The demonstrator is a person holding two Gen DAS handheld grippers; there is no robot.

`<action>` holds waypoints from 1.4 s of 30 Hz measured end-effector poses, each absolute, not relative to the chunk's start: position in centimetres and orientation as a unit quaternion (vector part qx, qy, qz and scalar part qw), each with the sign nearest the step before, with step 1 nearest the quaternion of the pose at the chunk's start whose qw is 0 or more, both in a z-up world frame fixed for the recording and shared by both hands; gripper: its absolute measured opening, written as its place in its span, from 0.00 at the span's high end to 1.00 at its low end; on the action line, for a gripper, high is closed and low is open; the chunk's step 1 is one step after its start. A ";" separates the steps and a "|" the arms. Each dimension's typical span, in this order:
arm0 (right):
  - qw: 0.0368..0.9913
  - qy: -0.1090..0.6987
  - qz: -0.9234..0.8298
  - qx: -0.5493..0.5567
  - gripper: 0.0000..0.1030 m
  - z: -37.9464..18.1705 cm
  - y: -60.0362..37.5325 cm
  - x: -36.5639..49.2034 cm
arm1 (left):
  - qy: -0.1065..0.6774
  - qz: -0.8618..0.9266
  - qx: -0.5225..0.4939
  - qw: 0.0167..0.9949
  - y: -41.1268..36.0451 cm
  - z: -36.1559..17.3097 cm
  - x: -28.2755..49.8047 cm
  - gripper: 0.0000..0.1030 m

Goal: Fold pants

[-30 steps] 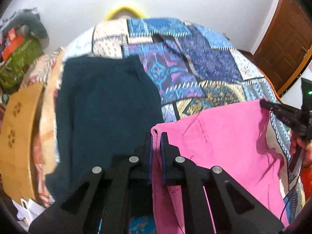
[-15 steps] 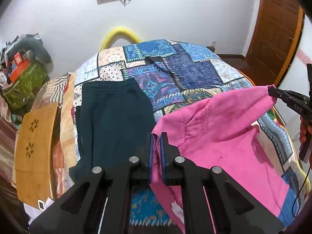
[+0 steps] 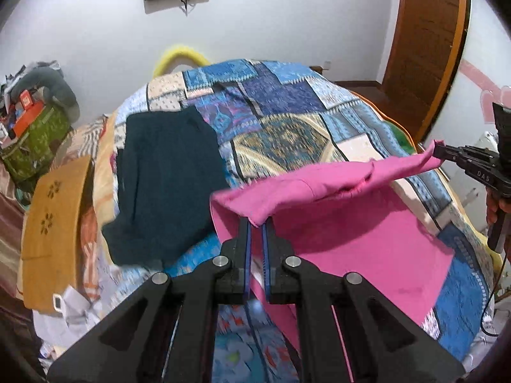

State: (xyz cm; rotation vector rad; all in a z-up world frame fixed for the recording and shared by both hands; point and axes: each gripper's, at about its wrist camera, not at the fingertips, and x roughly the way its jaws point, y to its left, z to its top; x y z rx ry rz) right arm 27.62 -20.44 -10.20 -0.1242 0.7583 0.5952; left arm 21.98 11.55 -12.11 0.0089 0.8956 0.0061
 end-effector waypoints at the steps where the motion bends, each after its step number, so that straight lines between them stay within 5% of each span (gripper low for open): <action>1: 0.882 0.368 0.286 -0.061 0.97 -10.6 -20.7 27.1 | 0.437 0.000 0.001 0.900 11.4 -12.5 21.4 0.97; 14: 0.857 0.432 0.273 -0.073 0.97 -17.1 -23.0 22.0 | 0.497 -0.034 0.003 0.867 8.5 -17.6 16.5 0.97; 22: 0.856 0.437 0.263 -0.085 0.94 -16.6 -23.9 19.9 | 0.478 -0.020 0.027 0.878 7.9 -15.9 15.0 0.93; 25: 0.862 0.426 0.258 -0.093 0.90 -15.5 -24.1 19.1 | 0.466 -0.004 0.033 0.884 8.1 -14.7 15.0 0.68; 27: 0.867 0.414 0.264 -0.087 0.85 -14.4 -24.2 18.6 | 0.447 0.005 0.034 0.894 8.0 -13.8 15.0 0.34; 28: 0.869 0.410 0.266 -0.082 0.79 -14.1 -24.1 18.4 | 0.437 0.005 0.033 0.899 8.0 -13.3 15.0 0.30; 34: 0.868 0.382 0.300 -0.109 0.58 -12.8 -21.4 16.7 | 0.432 -0.010 0.061 0.900 6.0 -12.8 16.0 0.24; 42: 0.821 0.420 0.335 -0.194 0.57 -15.9 -16.3 17.5 | 0.471 -0.049 0.102 0.875 2.8 -15.6 18.3 0.22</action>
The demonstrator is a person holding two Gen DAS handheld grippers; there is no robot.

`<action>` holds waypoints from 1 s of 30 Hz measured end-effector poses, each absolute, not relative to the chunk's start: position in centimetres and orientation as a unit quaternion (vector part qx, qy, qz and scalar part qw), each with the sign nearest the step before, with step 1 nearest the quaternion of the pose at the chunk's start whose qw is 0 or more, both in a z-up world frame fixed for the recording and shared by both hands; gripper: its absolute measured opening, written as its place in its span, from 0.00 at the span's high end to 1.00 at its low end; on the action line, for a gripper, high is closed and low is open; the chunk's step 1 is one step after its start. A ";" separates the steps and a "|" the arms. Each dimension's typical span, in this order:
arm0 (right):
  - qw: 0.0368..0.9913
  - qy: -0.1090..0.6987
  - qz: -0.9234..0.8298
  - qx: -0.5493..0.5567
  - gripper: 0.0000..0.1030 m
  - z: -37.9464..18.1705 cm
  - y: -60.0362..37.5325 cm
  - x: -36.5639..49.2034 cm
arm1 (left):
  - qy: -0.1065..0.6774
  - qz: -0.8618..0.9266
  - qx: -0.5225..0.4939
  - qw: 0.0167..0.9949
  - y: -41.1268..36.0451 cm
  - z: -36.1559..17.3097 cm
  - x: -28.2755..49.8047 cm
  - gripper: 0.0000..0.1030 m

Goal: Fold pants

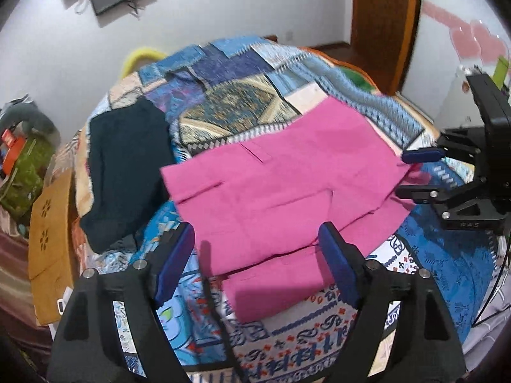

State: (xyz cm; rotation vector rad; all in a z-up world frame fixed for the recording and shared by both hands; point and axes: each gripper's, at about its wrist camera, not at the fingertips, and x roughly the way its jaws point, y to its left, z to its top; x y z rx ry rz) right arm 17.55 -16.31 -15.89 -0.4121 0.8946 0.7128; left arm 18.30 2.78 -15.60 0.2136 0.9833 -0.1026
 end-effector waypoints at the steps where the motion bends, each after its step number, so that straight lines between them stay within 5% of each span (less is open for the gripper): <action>1: 0.813 0.428 0.340 -0.200 0.57 -16.4 -16.0 17.8 | 0.477 -0.052 0.103 0.871 2.5 -16.0 18.5 0.22; 8: 0.804 0.427 0.353 -0.214 0.58 -17.3 -15.0 18.6 | 0.499 -0.081 0.129 0.853 0.3 -18.1 19.3 0.22; 13: 0.798 0.422 0.371 -0.217 0.93 -17.8 -13.6 19.0 | 0.502 -0.094 0.142 0.848 -0.6 -18.5 20.2 0.22; 19: 0.817 0.392 0.379 -0.186 0.97 -16.0 -14.0 18.6 | 0.507 -0.103 0.153 0.842 -1.3 -18.8 20.9 0.24; 22: 0.826 0.386 0.376 -0.165 0.97 -14.9 -14.9 18.7 | 0.503 -0.099 0.157 0.844 -1.3 -18.6 21.1 0.47; 24: 0.831 0.381 0.375 -0.157 0.97 -14.2 -15.5 18.6 | 0.499 -0.092 0.160 0.846 -1.3 -18.4 21.1 0.74; 26: 0.832 0.377 0.375 -0.158 0.97 -13.8 -15.8 18.3 | 0.493 -0.101 0.152 0.851 -1.3 -17.9 20.9 0.85; 30: 0.831 0.371 0.377 -0.171 0.98 -13.6 -16.0 17.3 | 0.468 -0.108 0.151 0.864 -1.6 -16.1 19.8 0.88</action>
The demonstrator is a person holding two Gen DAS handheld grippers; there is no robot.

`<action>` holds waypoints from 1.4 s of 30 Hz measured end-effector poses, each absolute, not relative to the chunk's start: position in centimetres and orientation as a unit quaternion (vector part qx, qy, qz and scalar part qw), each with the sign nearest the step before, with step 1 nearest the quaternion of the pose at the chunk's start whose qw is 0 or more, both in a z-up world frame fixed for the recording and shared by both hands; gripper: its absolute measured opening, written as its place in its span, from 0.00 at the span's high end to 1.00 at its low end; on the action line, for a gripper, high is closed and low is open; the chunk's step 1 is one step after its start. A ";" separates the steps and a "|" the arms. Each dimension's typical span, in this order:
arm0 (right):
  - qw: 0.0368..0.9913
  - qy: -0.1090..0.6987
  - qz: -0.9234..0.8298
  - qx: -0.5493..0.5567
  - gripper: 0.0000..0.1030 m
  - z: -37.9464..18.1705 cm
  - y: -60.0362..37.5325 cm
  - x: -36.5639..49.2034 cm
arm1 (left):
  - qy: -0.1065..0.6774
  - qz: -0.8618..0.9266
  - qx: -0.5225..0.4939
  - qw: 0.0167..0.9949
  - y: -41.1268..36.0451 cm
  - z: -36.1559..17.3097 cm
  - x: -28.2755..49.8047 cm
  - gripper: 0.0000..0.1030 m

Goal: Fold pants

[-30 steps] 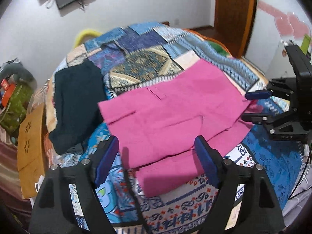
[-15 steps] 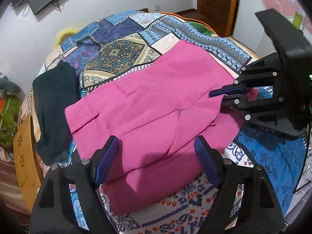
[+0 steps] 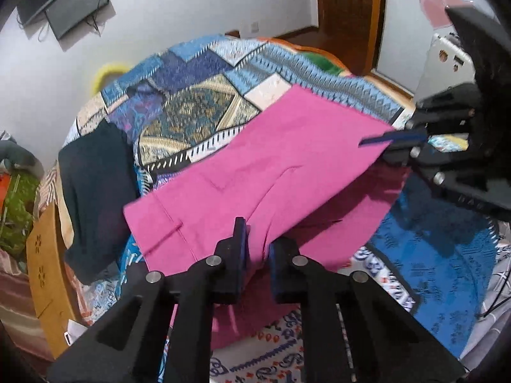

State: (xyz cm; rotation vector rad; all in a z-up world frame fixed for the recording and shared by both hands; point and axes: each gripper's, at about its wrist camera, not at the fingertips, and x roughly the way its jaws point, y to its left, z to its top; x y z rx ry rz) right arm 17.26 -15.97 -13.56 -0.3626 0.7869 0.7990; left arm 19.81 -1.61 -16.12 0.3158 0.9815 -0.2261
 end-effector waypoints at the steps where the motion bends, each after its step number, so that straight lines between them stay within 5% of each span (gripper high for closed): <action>1: 0.831 0.370 0.377 -0.172 0.98 -13.6 -16.1 17.1 | 0.467 -0.113 0.146 0.865 -1.6 -15.8 19.6 0.88; 24: 0.808 0.447 0.365 -0.120 0.92 -17.1 -17.0 14.7 | 0.504 -0.139 0.091 0.848 0.0 -17.6 16.7 0.75; 29: 0.805 0.459 0.366 -0.089 0.76 -15.9 -18.3 14.6 | 0.501 -0.146 0.067 0.851 0.6 -16.3 15.4 0.64; 42: 0.832 0.423 0.358 -0.001 0.67 -13.1 -16.9 16.2 | 0.464 -0.098 -0.011 0.881 2.9 -12.9 18.3 0.58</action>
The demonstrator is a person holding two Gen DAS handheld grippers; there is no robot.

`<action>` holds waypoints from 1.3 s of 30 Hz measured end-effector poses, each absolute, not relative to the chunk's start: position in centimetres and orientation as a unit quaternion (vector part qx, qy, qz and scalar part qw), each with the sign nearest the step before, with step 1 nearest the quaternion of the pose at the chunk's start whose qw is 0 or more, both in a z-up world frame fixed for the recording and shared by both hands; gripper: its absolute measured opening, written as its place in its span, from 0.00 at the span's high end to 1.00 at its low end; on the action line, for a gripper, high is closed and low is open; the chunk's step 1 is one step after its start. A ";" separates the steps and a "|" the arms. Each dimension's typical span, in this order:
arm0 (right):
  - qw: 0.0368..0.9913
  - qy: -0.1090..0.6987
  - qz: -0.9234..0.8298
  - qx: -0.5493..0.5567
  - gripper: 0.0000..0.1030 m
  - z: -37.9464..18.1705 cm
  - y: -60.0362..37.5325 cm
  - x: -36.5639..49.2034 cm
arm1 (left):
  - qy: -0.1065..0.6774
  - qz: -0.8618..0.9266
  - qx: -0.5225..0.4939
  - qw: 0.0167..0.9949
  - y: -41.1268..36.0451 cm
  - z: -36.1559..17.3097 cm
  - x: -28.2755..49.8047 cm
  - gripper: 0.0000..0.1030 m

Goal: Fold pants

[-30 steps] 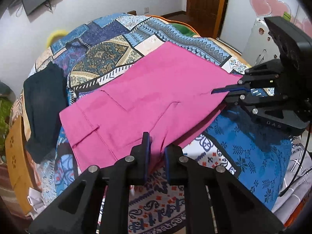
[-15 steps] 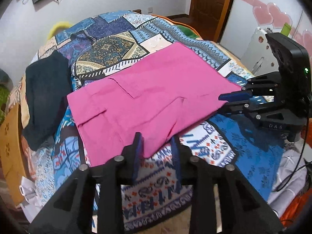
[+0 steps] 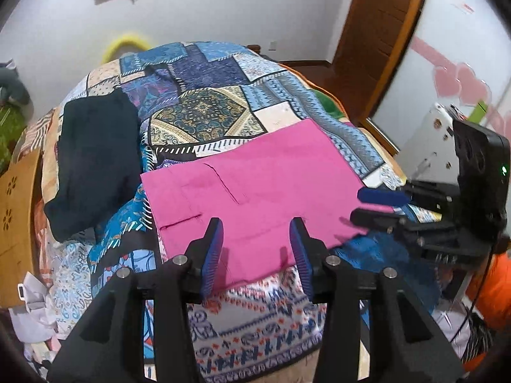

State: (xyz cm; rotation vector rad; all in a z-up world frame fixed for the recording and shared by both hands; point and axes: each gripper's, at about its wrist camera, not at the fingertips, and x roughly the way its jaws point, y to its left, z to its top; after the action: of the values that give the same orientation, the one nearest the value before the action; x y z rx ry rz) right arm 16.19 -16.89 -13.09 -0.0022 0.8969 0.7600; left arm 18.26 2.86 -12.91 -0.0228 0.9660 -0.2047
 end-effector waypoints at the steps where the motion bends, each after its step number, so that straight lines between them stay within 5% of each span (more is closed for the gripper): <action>1: 0.832 0.425 0.358 0.001 0.67 -13.3 -16.6 16.4 | 0.467 -0.095 -0.013 0.879 2.9 -13.2 18.6 0.58; 10: 0.805 0.483 0.343 -0.012 0.63 -17.5 -14.3 17.7 | 0.518 -0.064 -0.019 0.853 4.1 -18.3 20.0 0.57; 13: 0.808 0.483 0.337 -0.013 0.52 -18.2 -15.3 17.6 | 0.511 -0.059 -0.009 0.857 4.5 -18.5 19.5 0.57; 39: 0.824 0.512 0.241 -0.010 0.52 -18.4 -25.2 16.9 | 0.479 -0.006 -0.016 0.877 9.2 -15.5 15.5 0.47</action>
State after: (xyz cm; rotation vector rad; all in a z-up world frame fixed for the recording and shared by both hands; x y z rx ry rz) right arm 16.90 -25.18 -18.38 -0.0212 1.0881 0.5129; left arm 15.53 9.24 -15.47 -0.0336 1.0000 -0.0115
